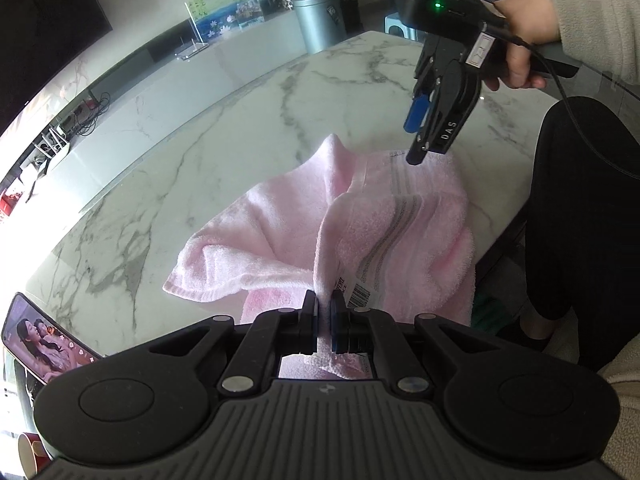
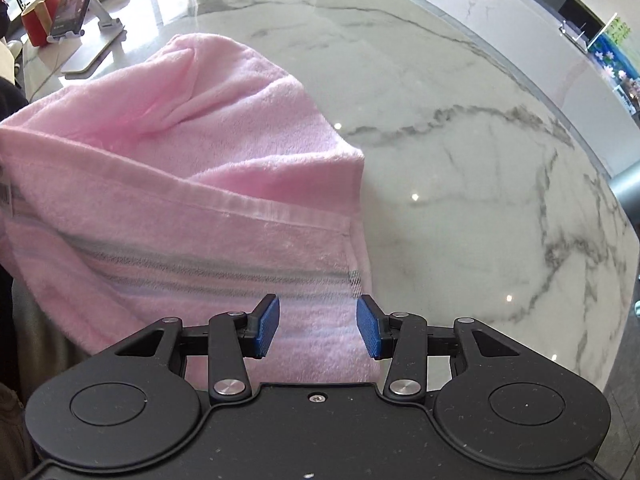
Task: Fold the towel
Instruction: 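Lift the tagged fold with the left tool while the right tool withdraws, then move the right tool to the towel's striped edge and grasp it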
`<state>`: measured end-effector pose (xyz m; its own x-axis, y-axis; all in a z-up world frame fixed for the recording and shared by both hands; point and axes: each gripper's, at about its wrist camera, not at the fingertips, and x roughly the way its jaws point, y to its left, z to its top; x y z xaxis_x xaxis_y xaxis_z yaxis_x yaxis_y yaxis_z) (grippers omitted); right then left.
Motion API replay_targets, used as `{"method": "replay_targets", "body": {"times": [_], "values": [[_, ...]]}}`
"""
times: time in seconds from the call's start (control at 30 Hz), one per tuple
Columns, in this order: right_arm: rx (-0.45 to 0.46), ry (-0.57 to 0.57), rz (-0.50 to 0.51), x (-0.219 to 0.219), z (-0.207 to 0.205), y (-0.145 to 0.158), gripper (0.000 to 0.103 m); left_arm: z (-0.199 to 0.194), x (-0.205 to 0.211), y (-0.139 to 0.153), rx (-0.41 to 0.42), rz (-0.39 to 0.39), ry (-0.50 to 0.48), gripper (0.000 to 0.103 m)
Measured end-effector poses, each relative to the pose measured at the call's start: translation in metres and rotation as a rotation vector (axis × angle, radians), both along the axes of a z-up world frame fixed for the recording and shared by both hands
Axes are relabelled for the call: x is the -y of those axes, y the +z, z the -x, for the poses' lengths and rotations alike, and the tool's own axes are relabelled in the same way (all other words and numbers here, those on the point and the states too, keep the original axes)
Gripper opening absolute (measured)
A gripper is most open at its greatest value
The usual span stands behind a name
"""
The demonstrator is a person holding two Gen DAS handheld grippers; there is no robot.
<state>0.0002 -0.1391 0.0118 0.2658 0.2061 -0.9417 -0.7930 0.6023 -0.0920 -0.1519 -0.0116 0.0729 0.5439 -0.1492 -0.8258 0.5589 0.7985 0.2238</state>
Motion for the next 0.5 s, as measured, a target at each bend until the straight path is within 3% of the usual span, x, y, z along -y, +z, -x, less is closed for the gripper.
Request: {"method": "replay_targets", "body": {"times": [0.27,0.5], "values": [[-0.047,-0.043,-0.077,-0.035,-0.051,-0.013,0.042,0.006,-0.011,0.005,-0.032,0.014,0.005,0.005],[-0.059,-0.085,0.018,-0.050,-0.068,-0.051,0.041,-0.001,-0.025,0.011,-0.020,0.002,0.059,0.005]]}}
